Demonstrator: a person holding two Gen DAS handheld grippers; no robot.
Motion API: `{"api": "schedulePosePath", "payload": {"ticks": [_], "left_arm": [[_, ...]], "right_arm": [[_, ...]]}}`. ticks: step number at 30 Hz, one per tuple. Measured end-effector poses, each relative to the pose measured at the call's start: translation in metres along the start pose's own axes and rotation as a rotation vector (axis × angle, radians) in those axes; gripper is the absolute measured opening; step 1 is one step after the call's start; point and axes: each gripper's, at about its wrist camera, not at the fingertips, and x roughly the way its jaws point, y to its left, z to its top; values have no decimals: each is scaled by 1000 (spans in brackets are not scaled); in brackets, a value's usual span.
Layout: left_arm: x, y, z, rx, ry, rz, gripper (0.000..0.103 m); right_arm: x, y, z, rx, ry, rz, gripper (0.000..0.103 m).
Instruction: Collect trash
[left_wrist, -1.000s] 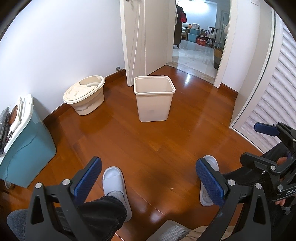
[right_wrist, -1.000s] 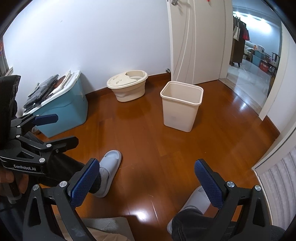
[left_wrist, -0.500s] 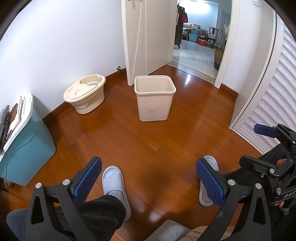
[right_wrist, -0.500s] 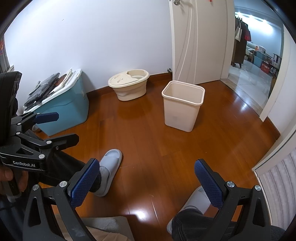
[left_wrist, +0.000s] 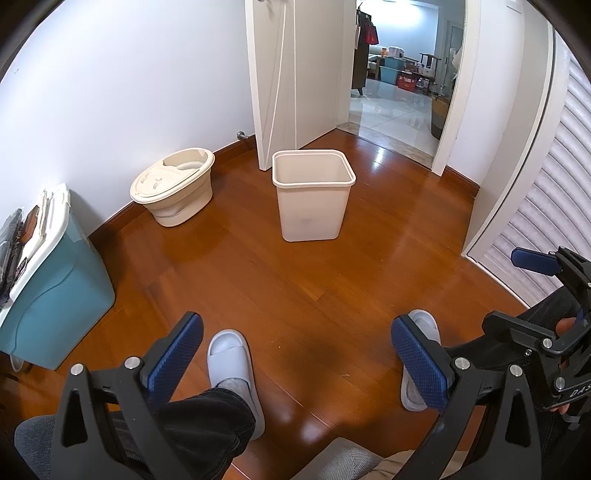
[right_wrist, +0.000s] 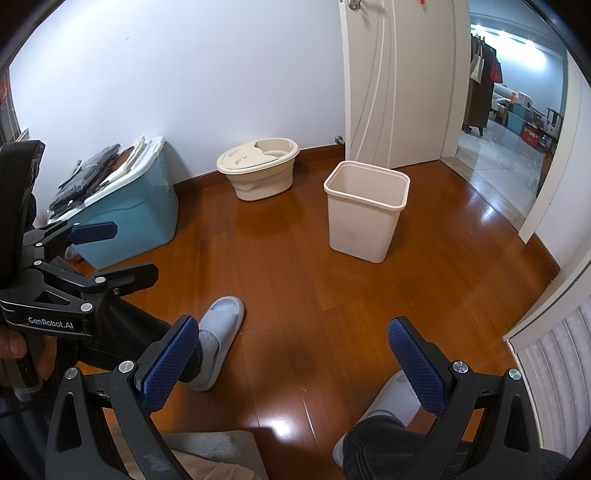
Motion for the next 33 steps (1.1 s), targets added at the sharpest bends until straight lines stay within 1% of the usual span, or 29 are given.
{"api": "schedulePosePath", "payload": {"ticks": [6, 14, 20, 24, 28, 29, 31, 33], "left_arm": [[-2, -2, 1, 4, -9, 23, 103], [-4, 3, 2, -13, -8, 3, 103], [-3, 8, 4, -49, -1, -37, 103], [-10, 10, 3, -54, -40, -41, 103], [-10, 8, 3, -47, -56, -38, 103], [-10, 8, 4, -48, -54, -41, 103], [-4, 10, 4, -60, -19, -58, 103], [2, 13, 4, -78, 18, -59, 103]], "right_arm": [[1, 1, -1, -6, 5, 0, 103], [1, -4, -3, -18, 13, 5, 103], [2, -4, -2, -17, 15, 7, 103], [2, -4, -2, -18, 15, 8, 103], [4, -6, -4, -20, 17, 8, 103], [4, -6, -5, -23, 19, 8, 103], [5, -8, -7, -30, 22, 10, 103], [5, -9, -8, -34, 23, 10, 103]]}}
